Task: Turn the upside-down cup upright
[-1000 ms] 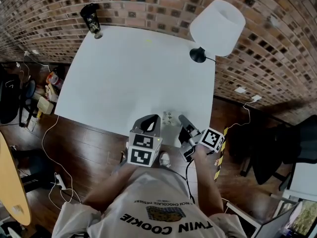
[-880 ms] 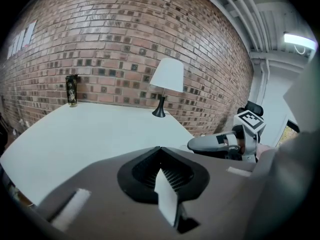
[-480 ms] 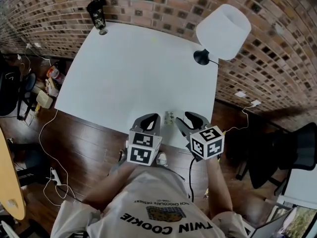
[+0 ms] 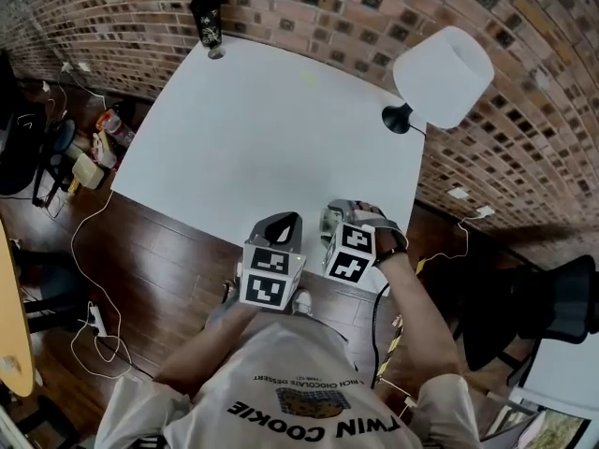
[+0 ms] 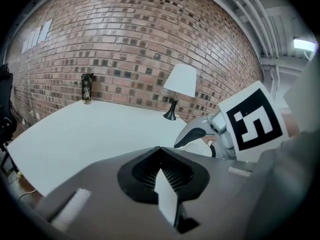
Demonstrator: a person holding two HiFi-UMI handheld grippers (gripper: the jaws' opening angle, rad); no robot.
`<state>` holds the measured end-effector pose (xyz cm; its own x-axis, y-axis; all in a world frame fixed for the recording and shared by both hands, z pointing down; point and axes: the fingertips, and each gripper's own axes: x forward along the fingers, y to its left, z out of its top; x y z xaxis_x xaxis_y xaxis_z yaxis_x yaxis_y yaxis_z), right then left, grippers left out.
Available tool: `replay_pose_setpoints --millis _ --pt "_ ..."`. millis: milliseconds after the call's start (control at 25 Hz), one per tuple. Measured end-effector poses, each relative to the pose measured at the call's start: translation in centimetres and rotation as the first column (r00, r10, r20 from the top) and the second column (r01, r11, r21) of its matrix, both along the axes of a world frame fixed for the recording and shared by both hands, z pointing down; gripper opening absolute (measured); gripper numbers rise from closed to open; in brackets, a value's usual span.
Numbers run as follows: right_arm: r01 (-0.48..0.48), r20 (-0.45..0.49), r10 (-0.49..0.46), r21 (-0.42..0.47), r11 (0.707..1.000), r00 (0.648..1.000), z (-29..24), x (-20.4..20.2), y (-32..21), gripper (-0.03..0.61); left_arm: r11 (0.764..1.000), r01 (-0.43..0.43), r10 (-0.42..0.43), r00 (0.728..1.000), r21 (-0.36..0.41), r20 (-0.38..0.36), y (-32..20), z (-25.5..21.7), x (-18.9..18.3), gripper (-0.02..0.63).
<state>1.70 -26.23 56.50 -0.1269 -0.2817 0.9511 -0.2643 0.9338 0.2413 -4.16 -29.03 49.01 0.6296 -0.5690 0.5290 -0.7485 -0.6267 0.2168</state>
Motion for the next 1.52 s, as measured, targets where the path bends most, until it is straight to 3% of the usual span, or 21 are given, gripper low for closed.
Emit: replay_pose_setpoints --millis 200,360,480,600,680,880,1040,1280,1360,1520 --pt "0.091 -0.141 -0.098 -0.056 0.994 0.985 2.4 0.2 -0.1 0.278 1.0 0.03 -0.03 1.0 -0.001 -0.005 -0.3 -0.1 -1.3 0.005" --pt "0.104 -0.157 -0.111 -0.057 0.993 0.981 2.7 -0.1 0.0 0.272 0.999 0.041 -0.041 0.999 -0.003 -0.008 -0.4 -0.1 -1.9 0.005" --pt "0.051 -0.089 -0.052 -0.014 0.999 0.995 1.6 -0.6 -0.2 0.267 0.999 0.035 -0.035 0.999 -0.004 -0.01 -0.2 0.0 -1.8 0.005" --pt "-0.102 0.113 0.097 0.039 0.994 0.989 -0.8 -1.5 -0.9 0.267 1.0 0.029 -0.029 0.999 -0.007 -0.013 0.0 0.1 -1.6 0.005" --pt "-0.237 0.288 0.213 0.051 0.97 0.934 -2.4 -1.7 -1.6 0.267 1.0 0.022 -0.022 1.0 -0.007 -0.015 0.1 0.1 -1.2 0.005" --pt "-0.482 0.583 0.361 0.061 0.874 0.728 -3.8 -0.6 -2.3 0.267 1.0 -0.004 0.004 1.0 -0.006 -0.011 0.4 0.2 0.1 0.005" --pt "-0.64 0.751 0.397 0.045 0.767 0.528 -4.3 0.7 -2.7 0.267 1.0 -0.021 0.021 1.0 -0.006 -0.011 0.7 0.1 1.1 0.005" --pt "-0.814 0.876 0.371 0.041 0.579 0.308 -5.1 3.6 -3.2 0.266 0.999 -0.043 0.043 0.999 -0.014 0.004 1.4 0.4 2.3 0.005" --pt "-0.843 0.893 0.364 0.032 0.537 0.266 -4.8 4.5 -3.1 0.267 0.999 -0.047 0.048 0.999 -0.014 0.012 1.6 0.4 2.7 0.005" --pt "-0.863 0.909 0.35 0.021 0.505 0.226 -4.4 5.3 -2.2 0.266 0.999 -0.052 0.052 0.998 -0.013 0.026 1.9 0.5 3.2 0.005"
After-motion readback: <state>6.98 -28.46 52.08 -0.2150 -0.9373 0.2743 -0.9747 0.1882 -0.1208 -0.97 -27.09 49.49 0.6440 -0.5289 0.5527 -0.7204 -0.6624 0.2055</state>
